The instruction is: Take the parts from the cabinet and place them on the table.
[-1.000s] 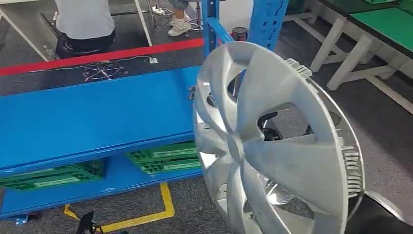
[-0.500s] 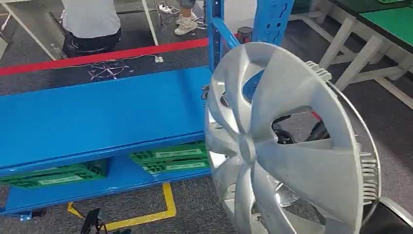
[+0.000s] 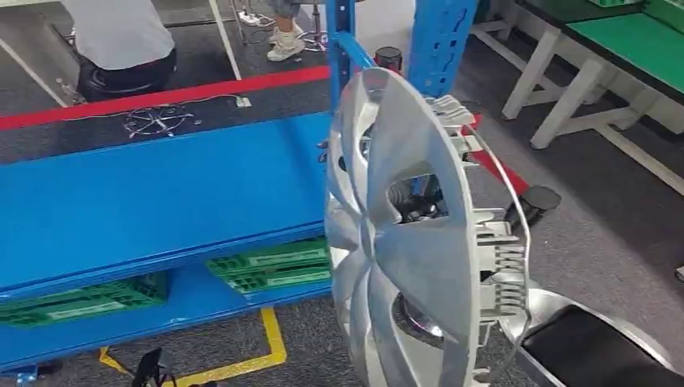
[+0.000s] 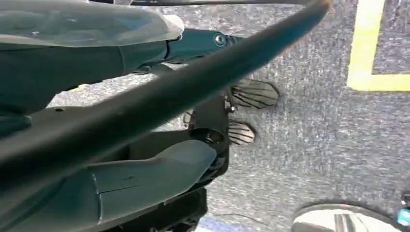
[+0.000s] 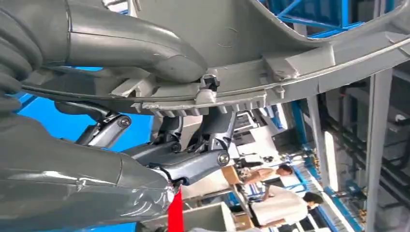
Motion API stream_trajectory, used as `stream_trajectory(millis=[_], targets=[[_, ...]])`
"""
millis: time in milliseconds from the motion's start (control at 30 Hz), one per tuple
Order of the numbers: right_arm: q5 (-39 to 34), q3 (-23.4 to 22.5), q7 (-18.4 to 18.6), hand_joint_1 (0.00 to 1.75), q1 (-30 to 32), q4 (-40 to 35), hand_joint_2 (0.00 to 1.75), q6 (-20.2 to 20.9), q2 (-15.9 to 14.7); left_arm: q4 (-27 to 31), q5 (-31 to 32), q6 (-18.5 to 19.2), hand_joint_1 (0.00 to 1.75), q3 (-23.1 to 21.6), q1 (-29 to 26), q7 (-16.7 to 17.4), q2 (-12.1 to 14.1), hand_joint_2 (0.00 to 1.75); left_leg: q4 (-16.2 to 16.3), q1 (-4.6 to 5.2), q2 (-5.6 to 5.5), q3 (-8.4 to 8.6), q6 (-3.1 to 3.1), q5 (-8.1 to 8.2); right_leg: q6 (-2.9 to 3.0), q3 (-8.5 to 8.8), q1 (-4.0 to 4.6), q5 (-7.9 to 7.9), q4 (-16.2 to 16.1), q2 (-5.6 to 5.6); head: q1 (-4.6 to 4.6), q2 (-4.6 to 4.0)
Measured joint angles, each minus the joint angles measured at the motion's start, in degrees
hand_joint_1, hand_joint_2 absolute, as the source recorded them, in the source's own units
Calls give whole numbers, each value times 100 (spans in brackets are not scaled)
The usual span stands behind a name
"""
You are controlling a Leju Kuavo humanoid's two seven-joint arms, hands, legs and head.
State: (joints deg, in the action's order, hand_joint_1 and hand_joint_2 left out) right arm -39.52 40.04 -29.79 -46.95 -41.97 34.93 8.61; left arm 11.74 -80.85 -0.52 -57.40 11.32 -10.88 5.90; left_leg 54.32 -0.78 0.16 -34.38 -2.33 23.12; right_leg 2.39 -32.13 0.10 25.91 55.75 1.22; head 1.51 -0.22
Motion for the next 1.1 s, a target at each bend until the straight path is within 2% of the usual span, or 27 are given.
stream_trajectory(millis=[100,133,167,267,333,433,467,500,533,600,633,667,700,733,767,800,833,867,900,967,1000,1033,1100], targets=[[-13,0,0,175,-3,17,175,31,0,0,2,-7,0,0,-1,0,5,175,4,14,-7,2,39,6,-38,31,-10,-16,-40,-7,-61,0],[-17,0,2,175,-3,26,175,39,2,0,2,-13,0,0,0,0,7,175,24,32,-9,0,69,19,-68,44,-20,-23,-63,-11,-76,0],[-17,0,2,175,-3,35,175,48,2,0,2,-13,0,0,-1,0,9,175,30,41,-10,1,90,27,-151,57,-33,-19,-75,-17,-85,0],[-17,2,15,175,-2,39,175,63,2,0,2,-13,0,0,0,0,9,175,48,72,-10,2,126,51,-239,67,-67,-3,-81,-17,-92,0],[-20,2,28,175,-3,42,175,81,2,0,2,-11,0,0,1,0,7,175,63,80,-10,2,150,67,-258,73,-79,7,-82,-17,-92,0],[-35,0,37,175,-8,50,175,98,6,0,4,-9,0,0,8,0,11,175,65,91,-9,7,187,82,-322,90,-98,8,-113,-14,-87,0],[-39,-2,39,175,-15,48,175,98,15,0,4,-7,0,0,14,0,9,175,-27,15,4,70,235,50,-356,82,-70,47,-88,-15,-92,0],[-46,-2,37,175,-19,48,175,98,15,0,4,-7,0,0,13,0,7,175,-67,17,17,122,244,50,-359,10,-77,124,47,-50,-98,0],[-48,-2,37,175,-36,52,175,98,15,0,4,-2,0,0,20,0,7,175,-68,9,31,151,278,64,-354,-128,-73,298,388,-64,-136,0],[-48,-2,39,175,-36,72,175,107,13,0,6,0,0,0,34,0,7,175,-67,11,45,198,297,92,-350,-637,-81,685,1428,-65,-199,0],[-50,-2,44,175,-20,87,175,105,13,0,6,0,0,0,35,0,7,175,-66,11,47,215,291,109,-353,-844,-85,763,1787,-66,-212,0],[-50,-2,48,175,-1,100,175,105,13,0,4,0,0,0,31,0,7,175,-65,6,47,243,273,128,-353,-937,-99,704,1874,-72,-238,0],[-50,-2,52,175,8,103,175,105,13,0,2,0,0,0,30,0,2,175,-61,-2,45,272,252,152,-351,-874,-115,517,1662,-75,-251,0],[-50,-2,52,175,4,103,175,105,13,0,2,0,0,0,31,0,0,175,-51,-16,43,308,218,182,-354,-684,-130,222,1214,-86,-264,0],[-50,-2,52,175,-8,103,175,105,15,0,2,0,0,0,31,0,-4,175,-31,-36,41,351,178,223,-361,-430,-143,-101,634,-113,-278,0],[-52,-2,55,175,-16,105,175,107,15,-2,0,0,0,0,30,0,0,175,-15,-40,40,371,131,263,-392,-270,-155,-215,214,-175,-295,0],[-59,4,57,175,-35,118,175,109,18,-2,-2,0,0,0,39,0,18,175,14,-3,38,340,94,278,-400,-184,-97,-146,165,-172,-328,0],[-63,7,63,175,-44,120,175,120,28,-2,-9,0,0,0,38,0,20,175,30,5,37,301,54,262,-323,-157,-103,-107,113,-144,-328,0],[-68,7,61,175,-35,120,175,131,33,-2,-15,-2,0,0,35,0,15,175,21,-5,48,301,32,252,-303,-186,-85,-114,113,-121,-264,0],[-66,31,81,175,-34,122,175,157,50,-2,-18,-2,0,0,24,0,9,175,5,-24,73,319,-23,265,-234,-171,-77,-116,102,-87,-227,0],[-68,35,72,175,-37,118,175,160,77,-2,-18,0,0,0,26,-2,7,175,122,-39,55,299,-57,371,-196,-129,-99,-120,67,-79,-199,0],[-70,42,68,175,-62,120,175,166,85,-2,-18,0,0,0,31,-2,7,175,435,-40,44,136,-64,546,-154,-119,-97,-117,62,-83,-149,0],[-72,59,72,175,-74,120,175,164,87,-2,-18,0,0,0,28,-2,2,175,1434,-28,30,-394,-84,960,-114,-121,-75,-109,62,-83,-48,0]])
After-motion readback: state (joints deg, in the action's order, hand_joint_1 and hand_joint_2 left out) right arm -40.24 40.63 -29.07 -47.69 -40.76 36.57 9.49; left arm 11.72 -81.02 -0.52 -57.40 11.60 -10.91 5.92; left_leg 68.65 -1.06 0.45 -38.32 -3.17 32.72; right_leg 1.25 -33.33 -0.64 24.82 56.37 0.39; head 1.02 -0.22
